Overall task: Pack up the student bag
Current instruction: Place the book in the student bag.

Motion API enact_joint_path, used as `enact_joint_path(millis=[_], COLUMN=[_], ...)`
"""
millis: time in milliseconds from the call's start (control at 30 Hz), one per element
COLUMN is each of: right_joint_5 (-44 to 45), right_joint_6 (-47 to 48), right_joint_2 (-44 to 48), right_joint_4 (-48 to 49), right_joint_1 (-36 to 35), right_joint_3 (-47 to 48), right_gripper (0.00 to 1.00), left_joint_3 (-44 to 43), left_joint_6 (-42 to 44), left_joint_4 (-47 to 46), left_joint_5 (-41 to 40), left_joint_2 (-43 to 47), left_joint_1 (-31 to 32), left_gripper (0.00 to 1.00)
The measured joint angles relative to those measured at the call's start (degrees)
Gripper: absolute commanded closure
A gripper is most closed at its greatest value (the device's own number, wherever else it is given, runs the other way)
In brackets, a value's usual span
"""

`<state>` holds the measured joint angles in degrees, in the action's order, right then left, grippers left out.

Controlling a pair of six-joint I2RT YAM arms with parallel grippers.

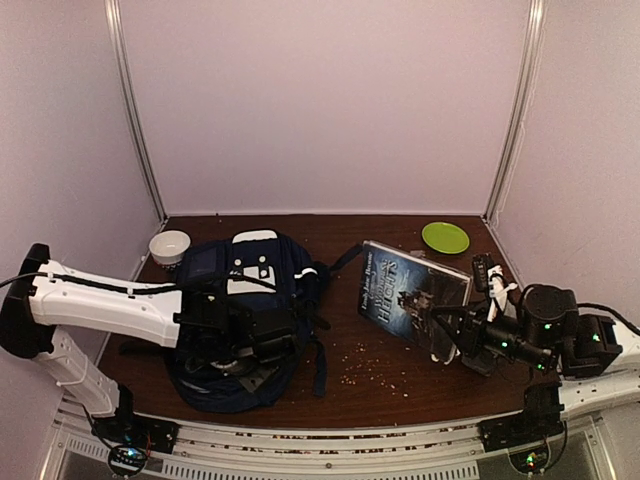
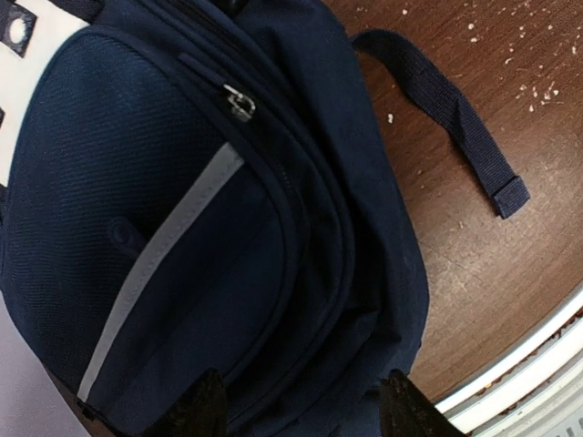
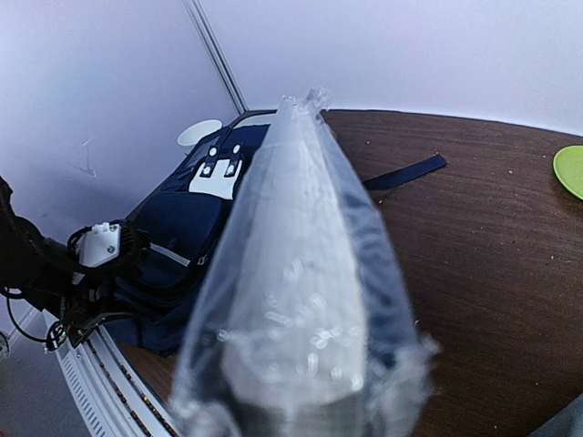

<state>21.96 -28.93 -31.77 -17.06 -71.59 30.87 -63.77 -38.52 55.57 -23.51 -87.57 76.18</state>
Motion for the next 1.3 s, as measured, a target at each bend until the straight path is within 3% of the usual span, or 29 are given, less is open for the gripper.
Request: enact_joint_path(millis=[167,233,433,533,800,1033,1067,1200,1300], right_joint_5=[0.0,0.0,0.2,1.1,7.5,14.8,15.2,15.8,15.8], right_joint_6=[0.0,0.1,0.2,0.2,0.8,0.3,0.2,0.0,0.0], right_joint_2=[0.5,0.8,3.1,4.6,8.7,10.6,10.6,10.6,10.5], right_joint_4=[0.0,0.0,0.0,-0.2,-3.6,-7.2,-7.3,-7.3,-7.3], right_joint_1=[0.0,0.0,0.0,0.0,-0.1,-0.1,-0.1,-0.1,-0.1], right_joint_3=[-0.1,-0.1,-0.3,-0.6,-0.7,-0.7,-0.7,-0.7,-0.7], right_gripper=[1.0,1.0,1.0,1.0,1.0,1.0,1.0,1.0,1.0], left_joint_3=[0.6,0.9,0.3,-3.2,-25.6,-49.4,-51.9,-59.0,-59.1], left_joint_6=[0.4,0.5,1.8,4.4,13.1,20.1,20.6,22.2,22.7], left_joint_4=[-3.5,-5.0,-6.5,-4.9,-3.0,-2.7,-2.7,-2.6,-3.2], left_joint_5=[1.7,1.7,2.0,2.4,1.7,3.3,3.5,5.2,6.3], left_joint_2=[-5.7,-7.5,-10.0,-11.3,-18.8,-32.3,-34.2,-40.1,-40.1], left_joint_1=[-1.7,-2.8,-5.4,-5.3,-6.9,-12.0,-12.6,-14.0,-13.8], left_gripper=[0.05,0.12,0.78,1.0,1.0,1.0,0.96,0.53,0.36])
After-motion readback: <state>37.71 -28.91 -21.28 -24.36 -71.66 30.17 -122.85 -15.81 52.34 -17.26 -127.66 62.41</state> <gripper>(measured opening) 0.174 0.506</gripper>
